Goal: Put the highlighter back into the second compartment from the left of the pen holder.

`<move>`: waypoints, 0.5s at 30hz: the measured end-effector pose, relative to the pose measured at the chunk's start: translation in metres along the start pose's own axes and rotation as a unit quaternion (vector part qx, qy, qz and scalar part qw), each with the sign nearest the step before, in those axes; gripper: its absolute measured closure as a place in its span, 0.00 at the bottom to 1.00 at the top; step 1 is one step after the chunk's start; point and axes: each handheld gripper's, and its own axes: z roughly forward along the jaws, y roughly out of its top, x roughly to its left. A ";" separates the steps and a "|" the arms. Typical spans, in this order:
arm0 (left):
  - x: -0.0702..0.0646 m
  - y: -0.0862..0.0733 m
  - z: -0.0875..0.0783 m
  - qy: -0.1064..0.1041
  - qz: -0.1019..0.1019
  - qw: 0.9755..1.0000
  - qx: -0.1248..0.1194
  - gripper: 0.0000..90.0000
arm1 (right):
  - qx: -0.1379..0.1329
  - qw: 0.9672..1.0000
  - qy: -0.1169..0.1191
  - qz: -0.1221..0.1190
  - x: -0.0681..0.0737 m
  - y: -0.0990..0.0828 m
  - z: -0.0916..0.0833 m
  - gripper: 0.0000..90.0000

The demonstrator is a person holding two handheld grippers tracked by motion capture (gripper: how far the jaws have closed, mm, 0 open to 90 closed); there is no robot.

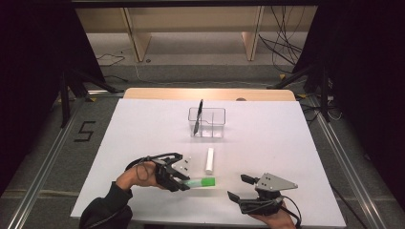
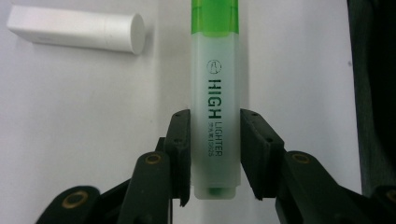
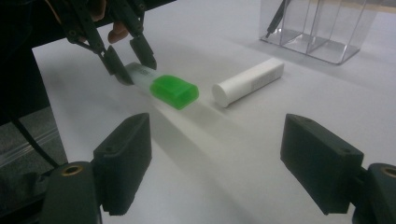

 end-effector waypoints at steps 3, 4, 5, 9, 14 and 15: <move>-0.002 0.001 -0.001 0.021 -0.011 0.999 -0.021 0.74 | -0.005 1.000 0.000 0.011 -0.001 0.001 -0.001 0.28; -0.002 0.002 -0.002 0.026 -0.019 0.999 -0.032 0.74 | -0.007 1.000 0.002 0.016 -0.001 0.001 -0.001 0.28; -0.003 0.002 -0.002 0.034 -0.024 0.998 -0.044 0.74 | -0.009 1.000 0.003 0.021 -0.001 0.001 -0.001 0.28; -0.008 0.004 0.000 0.075 -0.066 0.990 -0.100 0.74 | -0.019 0.999 0.000 0.044 -0.001 0.004 -0.001 0.27; -0.012 0.006 0.005 0.124 -0.121 0.974 -0.147 0.74 | -0.034 0.997 -0.008 0.068 0.001 0.008 -0.001 0.26; -0.013 0.006 0.006 0.128 -0.129 0.971 -0.153 0.74 | -0.035 0.996 -0.008 0.079 0.001 0.009 -0.002 0.26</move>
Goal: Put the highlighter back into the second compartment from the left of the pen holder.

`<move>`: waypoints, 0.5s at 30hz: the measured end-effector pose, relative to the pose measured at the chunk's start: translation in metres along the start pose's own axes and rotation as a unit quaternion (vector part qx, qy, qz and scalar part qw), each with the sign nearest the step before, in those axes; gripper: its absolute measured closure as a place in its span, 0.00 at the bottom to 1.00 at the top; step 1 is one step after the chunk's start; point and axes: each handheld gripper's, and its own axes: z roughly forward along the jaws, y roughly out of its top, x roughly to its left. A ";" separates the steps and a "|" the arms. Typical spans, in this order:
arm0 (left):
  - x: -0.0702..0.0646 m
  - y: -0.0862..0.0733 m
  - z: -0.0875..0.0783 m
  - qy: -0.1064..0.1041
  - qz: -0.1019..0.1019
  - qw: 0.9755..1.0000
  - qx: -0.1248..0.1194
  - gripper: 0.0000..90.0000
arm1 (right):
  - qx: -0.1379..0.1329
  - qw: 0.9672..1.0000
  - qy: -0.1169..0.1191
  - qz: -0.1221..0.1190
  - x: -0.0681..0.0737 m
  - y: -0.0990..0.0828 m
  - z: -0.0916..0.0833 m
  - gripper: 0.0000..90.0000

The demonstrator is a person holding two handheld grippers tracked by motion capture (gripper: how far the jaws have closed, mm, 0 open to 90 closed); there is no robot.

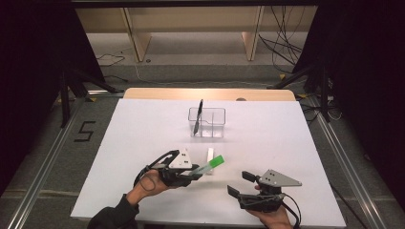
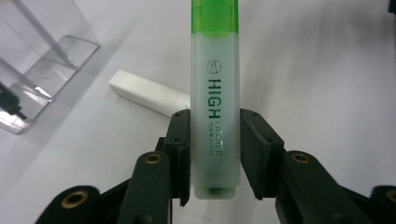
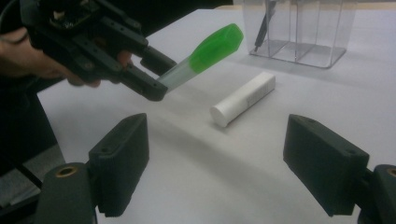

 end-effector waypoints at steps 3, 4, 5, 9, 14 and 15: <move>-0.004 -0.001 0.001 0.016 -0.020 1.000 -0.016 0.74 | -0.004 1.000 -0.006 0.024 -0.002 0.002 0.001 0.26; -0.006 -0.001 0.001 0.023 -0.023 0.999 -0.019 0.74 | -0.006 1.000 -0.007 0.029 -0.003 0.003 0.002 0.26; -0.008 -0.002 0.002 0.027 -0.032 0.999 -0.022 0.74 | -0.008 0.999 -0.008 0.036 -0.003 0.003 0.002 0.26; -0.011 -0.004 0.005 0.032 -0.058 0.997 -0.037 0.74 | -0.016 0.999 -0.007 0.047 -0.002 0.007 0.003 0.27; -0.019 -0.007 0.006 0.039 -0.077 0.995 -0.049 0.74 | -0.019 0.997 -0.006 0.069 -0.002 0.011 0.008 0.28; -0.020 -0.007 0.006 0.039 -0.078 0.995 -0.051 0.74 | -0.021 0.997 -0.005 0.072 -0.002 0.012 0.009 0.29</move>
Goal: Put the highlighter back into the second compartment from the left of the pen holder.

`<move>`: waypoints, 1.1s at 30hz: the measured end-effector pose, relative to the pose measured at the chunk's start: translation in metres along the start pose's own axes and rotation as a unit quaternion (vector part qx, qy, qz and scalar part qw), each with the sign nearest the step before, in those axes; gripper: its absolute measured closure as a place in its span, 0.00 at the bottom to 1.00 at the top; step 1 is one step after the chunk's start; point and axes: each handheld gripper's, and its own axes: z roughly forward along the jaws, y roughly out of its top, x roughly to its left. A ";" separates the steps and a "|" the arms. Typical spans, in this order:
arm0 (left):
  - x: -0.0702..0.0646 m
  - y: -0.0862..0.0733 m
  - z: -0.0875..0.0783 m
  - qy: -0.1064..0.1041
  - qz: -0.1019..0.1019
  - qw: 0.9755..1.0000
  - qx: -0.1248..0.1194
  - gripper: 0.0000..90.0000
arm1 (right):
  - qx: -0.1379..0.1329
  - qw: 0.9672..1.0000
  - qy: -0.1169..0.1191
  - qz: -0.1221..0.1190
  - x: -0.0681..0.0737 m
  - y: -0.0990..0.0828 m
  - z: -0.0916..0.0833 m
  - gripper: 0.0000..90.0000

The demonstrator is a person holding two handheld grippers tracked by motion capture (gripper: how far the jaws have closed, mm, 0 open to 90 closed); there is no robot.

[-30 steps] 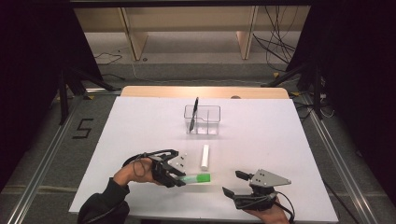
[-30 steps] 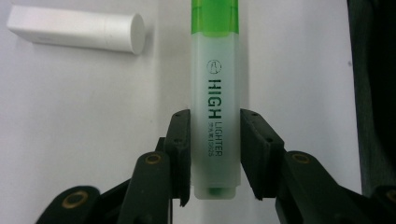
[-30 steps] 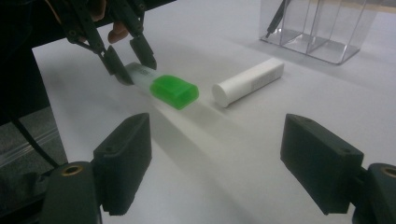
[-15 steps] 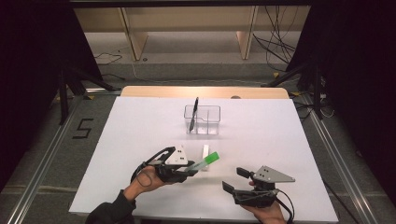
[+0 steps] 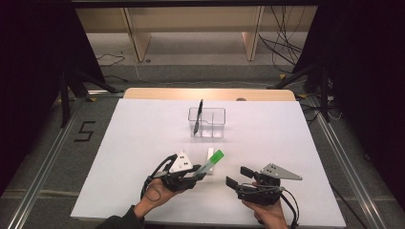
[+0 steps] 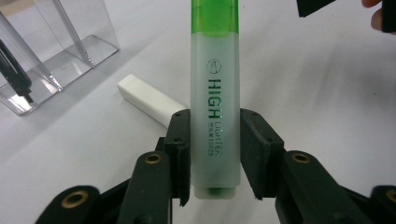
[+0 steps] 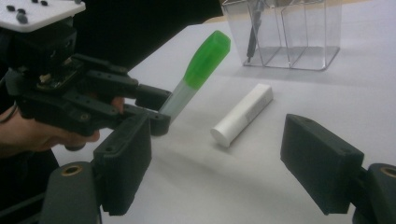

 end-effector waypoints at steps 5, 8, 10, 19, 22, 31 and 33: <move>-0.003 -0.001 0.001 0.005 -0.006 1.000 -0.001 0.74 | 0.001 1.000 0.005 0.005 0.004 0.003 0.007 0.30; -0.004 -0.002 0.001 0.005 -0.010 1.000 -0.003 0.74 | 0.002 1.000 0.008 0.012 0.005 0.004 0.011 0.32; -0.006 -0.003 0.001 0.007 -0.011 1.000 -0.006 0.74 | 0.002 1.000 0.011 0.017 0.006 0.004 0.015 0.33; -0.018 -0.006 0.002 0.003 -0.024 1.000 -0.015 0.74 | 0.011 0.998 0.020 0.056 0.010 0.009 0.029 0.41; -0.020 -0.006 0.001 0.002 -0.025 0.999 -0.019 0.74 | 0.010 0.997 0.024 0.071 0.010 0.009 0.033 0.45; -0.025 -0.005 0.001 -0.007 -0.023 0.999 -0.025 0.74 | 0.016 0.996 0.034 0.078 0.016 0.007 0.045 0.57; -0.027 -0.005 0.000 -0.008 -0.019 0.999 -0.028 0.74 | 0.018 0.996 0.036 0.085 0.017 0.007 0.047 0.60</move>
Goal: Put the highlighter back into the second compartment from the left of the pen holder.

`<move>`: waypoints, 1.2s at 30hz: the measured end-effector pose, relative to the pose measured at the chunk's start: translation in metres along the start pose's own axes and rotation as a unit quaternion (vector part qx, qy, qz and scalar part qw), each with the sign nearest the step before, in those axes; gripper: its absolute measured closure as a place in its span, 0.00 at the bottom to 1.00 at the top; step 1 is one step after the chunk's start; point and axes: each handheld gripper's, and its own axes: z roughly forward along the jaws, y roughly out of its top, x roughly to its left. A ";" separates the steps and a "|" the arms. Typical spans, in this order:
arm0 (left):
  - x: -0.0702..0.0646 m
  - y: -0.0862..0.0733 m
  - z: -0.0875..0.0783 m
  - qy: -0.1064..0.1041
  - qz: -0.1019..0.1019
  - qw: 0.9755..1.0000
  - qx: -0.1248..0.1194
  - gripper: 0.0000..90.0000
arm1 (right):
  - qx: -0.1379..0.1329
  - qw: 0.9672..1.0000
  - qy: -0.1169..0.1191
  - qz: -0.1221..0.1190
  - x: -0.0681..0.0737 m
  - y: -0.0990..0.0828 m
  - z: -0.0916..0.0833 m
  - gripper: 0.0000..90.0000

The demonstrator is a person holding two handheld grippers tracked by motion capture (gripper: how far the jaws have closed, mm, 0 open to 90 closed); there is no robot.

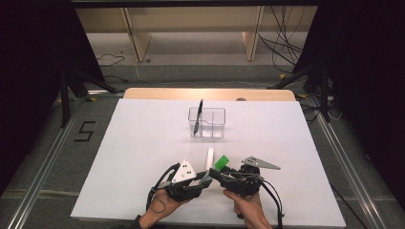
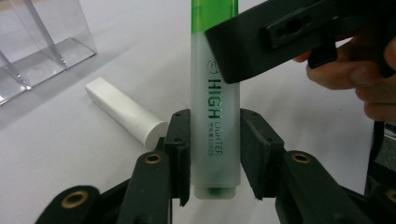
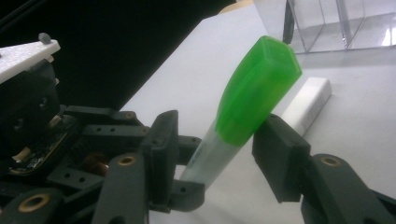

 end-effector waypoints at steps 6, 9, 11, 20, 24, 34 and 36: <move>-0.002 0.000 -0.001 -0.001 0.005 1.000 -0.003 0.74 | -0.002 1.000 0.003 0.006 0.000 0.000 0.001 0.68; -0.002 0.000 -0.001 -0.002 0.008 1.000 -0.002 0.74 | -0.003 1.000 0.006 0.009 -0.001 -0.001 0.001 0.71; -0.002 0.000 0.000 -0.003 0.008 1.000 -0.003 0.73 | -0.003 1.000 0.007 0.014 -0.003 -0.002 0.002 0.74; -0.002 -0.001 0.001 -0.007 0.025 1.000 -0.004 0.73 | -0.006 1.000 0.016 0.026 -0.005 -0.003 0.000 0.82; -0.001 -0.003 0.002 -0.013 0.027 0.999 -0.009 0.73 | -0.006 0.999 0.020 0.028 -0.003 -0.004 0.000 0.84; 0.007 -0.003 -0.003 -0.045 0.023 0.999 -0.008 0.34 | -0.021 1.000 0.001 -0.008 -0.005 0.001 -0.008 0.85; 0.011 -0.003 -0.005 -0.043 0.016 0.999 -0.012 0.31 | -0.025 1.000 -0.003 -0.012 -0.005 0.003 -0.010 0.85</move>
